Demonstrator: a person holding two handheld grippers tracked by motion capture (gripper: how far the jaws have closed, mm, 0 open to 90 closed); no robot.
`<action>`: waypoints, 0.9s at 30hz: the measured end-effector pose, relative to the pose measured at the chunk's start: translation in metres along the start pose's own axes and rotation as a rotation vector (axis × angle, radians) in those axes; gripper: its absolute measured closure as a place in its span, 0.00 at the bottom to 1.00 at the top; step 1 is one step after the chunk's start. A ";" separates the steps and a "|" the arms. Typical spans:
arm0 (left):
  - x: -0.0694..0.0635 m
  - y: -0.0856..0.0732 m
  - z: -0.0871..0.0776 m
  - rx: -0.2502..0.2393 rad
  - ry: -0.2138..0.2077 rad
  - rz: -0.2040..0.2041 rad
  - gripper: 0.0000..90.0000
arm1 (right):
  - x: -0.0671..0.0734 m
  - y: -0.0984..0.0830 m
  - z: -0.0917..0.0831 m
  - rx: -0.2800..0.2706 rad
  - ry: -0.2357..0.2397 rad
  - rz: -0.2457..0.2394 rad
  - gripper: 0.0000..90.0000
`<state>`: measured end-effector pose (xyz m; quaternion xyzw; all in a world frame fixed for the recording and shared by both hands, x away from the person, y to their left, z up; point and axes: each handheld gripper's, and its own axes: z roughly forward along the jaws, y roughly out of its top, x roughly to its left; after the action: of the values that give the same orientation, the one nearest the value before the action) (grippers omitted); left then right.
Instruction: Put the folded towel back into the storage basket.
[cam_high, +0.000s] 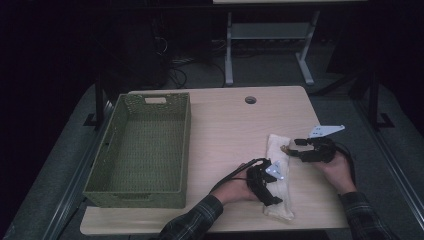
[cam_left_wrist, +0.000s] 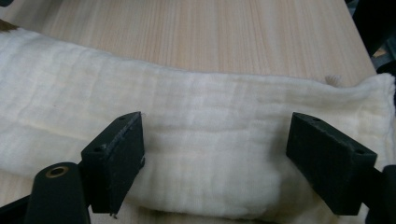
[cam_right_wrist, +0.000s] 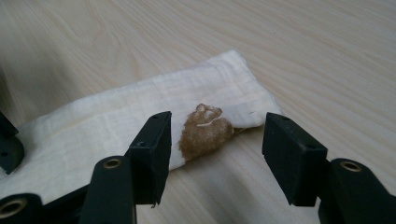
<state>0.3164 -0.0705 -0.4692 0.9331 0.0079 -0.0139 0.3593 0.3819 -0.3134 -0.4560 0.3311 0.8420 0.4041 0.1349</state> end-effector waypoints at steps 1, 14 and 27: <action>-0.001 0.000 0.000 0.001 0.009 0.006 0.22 | 0.000 0.000 0.000 0.001 -0.001 0.003 0.47; -0.005 0.001 -0.005 -0.015 0.024 -0.050 0.86 | 0.001 0.001 -0.002 -0.021 0.015 -0.016 0.45; -0.018 -0.008 -0.024 -0.015 0.006 -0.127 0.88 | 0.008 0.020 0.003 -0.017 0.198 -0.107 0.44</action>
<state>0.2991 -0.0492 -0.4563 0.9280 0.0683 -0.0339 0.3646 0.3861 -0.2969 -0.4424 0.2430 0.8643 0.4339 0.0753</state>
